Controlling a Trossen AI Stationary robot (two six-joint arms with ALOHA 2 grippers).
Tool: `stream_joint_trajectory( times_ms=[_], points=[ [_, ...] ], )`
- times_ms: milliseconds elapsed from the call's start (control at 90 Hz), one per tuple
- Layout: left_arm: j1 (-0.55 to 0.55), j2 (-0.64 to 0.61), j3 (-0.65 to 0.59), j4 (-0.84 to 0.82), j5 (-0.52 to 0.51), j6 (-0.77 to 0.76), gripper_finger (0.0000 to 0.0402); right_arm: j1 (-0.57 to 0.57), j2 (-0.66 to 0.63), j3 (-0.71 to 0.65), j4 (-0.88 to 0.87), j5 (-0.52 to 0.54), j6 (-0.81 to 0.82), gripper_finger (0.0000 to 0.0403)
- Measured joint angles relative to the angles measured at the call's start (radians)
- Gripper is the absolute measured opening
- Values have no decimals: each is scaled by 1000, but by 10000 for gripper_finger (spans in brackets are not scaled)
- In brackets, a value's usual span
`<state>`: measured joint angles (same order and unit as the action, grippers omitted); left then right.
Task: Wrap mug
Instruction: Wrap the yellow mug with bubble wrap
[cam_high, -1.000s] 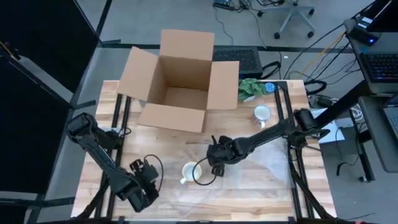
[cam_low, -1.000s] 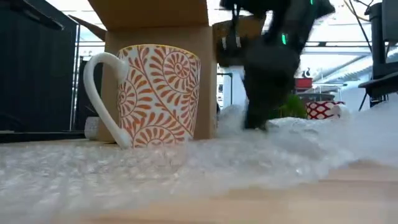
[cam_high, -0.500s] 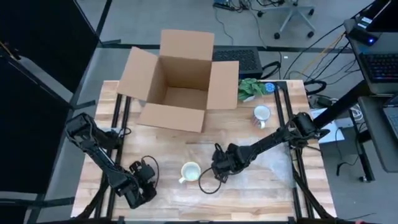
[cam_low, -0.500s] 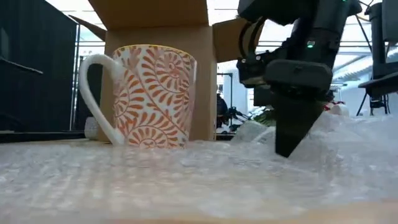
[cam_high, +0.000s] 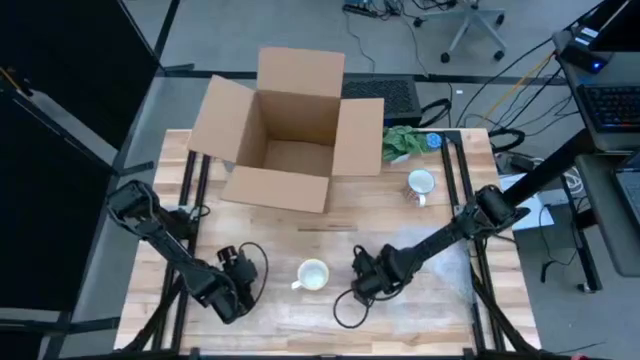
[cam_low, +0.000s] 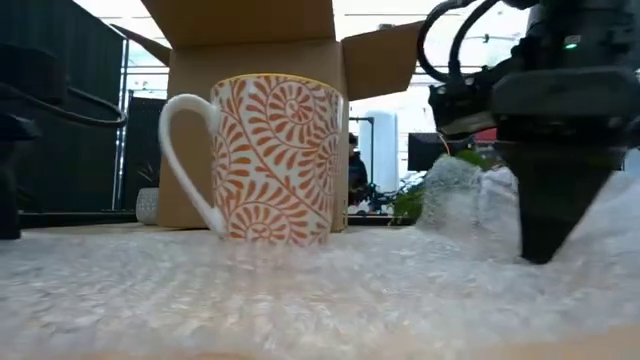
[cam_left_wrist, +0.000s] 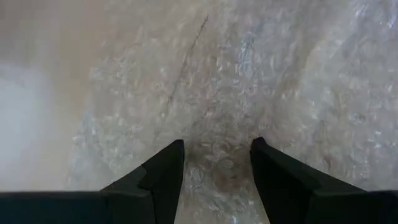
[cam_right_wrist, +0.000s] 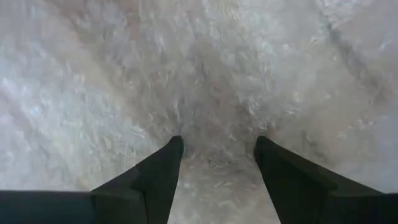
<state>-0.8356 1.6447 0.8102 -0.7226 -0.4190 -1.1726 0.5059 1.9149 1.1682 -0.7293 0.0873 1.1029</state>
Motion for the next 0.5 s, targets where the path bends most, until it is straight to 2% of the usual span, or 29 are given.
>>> stream_joint_trajectory(
  times_ms=[100, 233, 400, 500],
  points=[
    [-2, -18, 39, -34, 10, 12, 171, -14, -33, 32, -19, -23, -64, 203],
    [-8, -59, 73, -86, 6, 11, 171, -39, -118, 96, -20, 11, -167, 203],
    [-11, -106, 74, -117, 1, 11, 171, -70, -209, 108, -34, 28, -230, 203],
    [-10, -122, 74, -145, -4, 12, 171, -85, -264, 111, 29, 96, -239, 203]
  ],
)
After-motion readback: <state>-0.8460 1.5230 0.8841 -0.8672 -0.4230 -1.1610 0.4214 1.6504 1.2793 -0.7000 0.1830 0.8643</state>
